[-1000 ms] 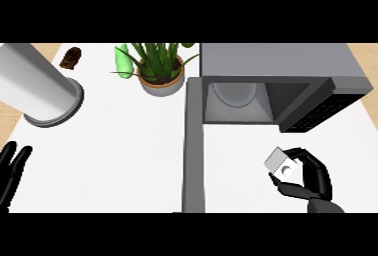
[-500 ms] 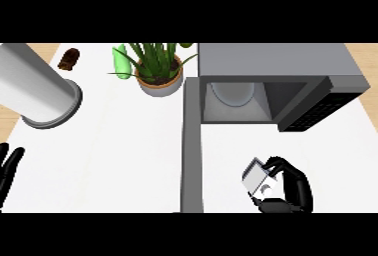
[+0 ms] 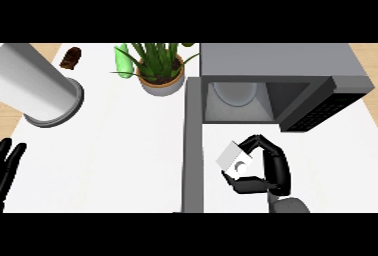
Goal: Pick up the milk, place it into the microwave and close the microwave
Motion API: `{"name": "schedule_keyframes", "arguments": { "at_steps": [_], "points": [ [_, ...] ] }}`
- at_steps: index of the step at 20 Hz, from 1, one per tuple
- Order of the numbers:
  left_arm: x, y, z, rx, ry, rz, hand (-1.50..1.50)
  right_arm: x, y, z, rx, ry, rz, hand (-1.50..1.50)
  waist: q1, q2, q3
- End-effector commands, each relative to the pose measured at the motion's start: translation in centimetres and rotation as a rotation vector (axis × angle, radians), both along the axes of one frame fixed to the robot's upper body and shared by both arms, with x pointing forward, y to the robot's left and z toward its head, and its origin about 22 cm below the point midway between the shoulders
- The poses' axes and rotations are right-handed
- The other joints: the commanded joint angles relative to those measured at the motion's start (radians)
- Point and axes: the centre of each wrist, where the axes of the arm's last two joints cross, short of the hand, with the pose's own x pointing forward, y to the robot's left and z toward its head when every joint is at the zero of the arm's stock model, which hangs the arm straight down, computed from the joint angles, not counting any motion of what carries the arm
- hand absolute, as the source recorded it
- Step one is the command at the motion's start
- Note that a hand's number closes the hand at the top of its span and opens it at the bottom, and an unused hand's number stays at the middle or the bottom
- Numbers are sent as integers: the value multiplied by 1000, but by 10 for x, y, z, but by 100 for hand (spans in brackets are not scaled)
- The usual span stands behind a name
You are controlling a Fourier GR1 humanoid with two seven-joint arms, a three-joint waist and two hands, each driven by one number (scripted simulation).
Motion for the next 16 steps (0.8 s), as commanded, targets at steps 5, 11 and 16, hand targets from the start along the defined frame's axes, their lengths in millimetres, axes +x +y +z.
{"name": "schedule_keyframes", "arguments": {
  "at_steps": [5, 11, 16],
  "points": [
    [-5, 5, -1, 22, 5, -12, -150, 74, 14, 46, -142, 53, -146, 150, 10, 3, 1],
    [3, 8, -9, 0, 7, -25, -150, 124, 10, 56, -213, 93, -222, 150, 20, 8, 1],
    [9, 11, -15, -5, 3, -45, -150, 152, -8, 62, -303, 132, -283, 150, 41, 17, 2]
  ]
}}
